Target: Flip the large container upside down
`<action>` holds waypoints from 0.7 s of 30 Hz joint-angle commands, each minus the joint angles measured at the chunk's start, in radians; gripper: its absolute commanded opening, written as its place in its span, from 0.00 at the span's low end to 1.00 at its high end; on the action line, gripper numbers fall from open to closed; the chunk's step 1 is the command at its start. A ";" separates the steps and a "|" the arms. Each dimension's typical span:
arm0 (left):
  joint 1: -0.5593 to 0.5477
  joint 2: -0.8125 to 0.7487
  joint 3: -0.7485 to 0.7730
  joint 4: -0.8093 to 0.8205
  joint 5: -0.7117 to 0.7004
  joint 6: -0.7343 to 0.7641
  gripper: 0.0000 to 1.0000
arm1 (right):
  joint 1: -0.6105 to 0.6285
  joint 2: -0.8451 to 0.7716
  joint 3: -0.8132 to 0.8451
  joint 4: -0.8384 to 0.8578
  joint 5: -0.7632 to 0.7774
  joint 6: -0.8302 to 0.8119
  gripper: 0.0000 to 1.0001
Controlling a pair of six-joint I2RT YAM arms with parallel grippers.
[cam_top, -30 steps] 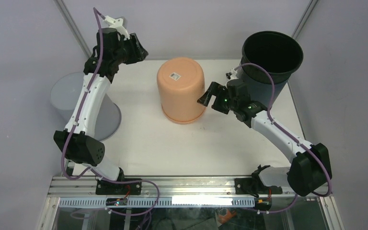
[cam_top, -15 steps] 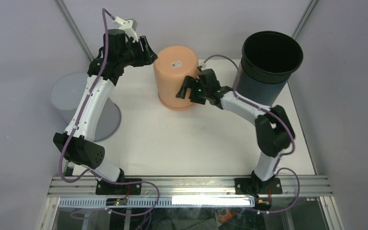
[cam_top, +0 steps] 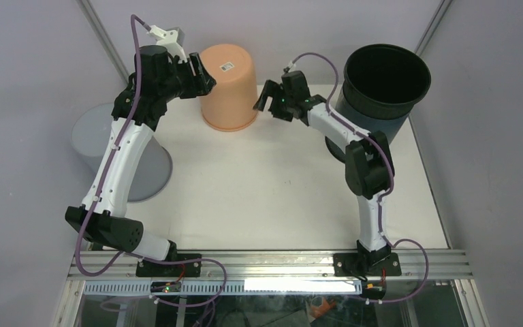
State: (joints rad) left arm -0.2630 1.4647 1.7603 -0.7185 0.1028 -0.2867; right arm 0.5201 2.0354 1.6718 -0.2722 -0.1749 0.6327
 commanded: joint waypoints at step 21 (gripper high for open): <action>-0.010 -0.098 -0.089 0.009 -0.011 -0.020 0.59 | 0.086 0.673 0.874 0.515 -0.303 0.146 0.92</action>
State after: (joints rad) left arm -0.2630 1.3788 1.6867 -0.7334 0.0837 -0.2985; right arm 0.5182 2.7186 2.4752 -0.0315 -0.2573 0.7521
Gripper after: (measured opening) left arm 0.589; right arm 0.901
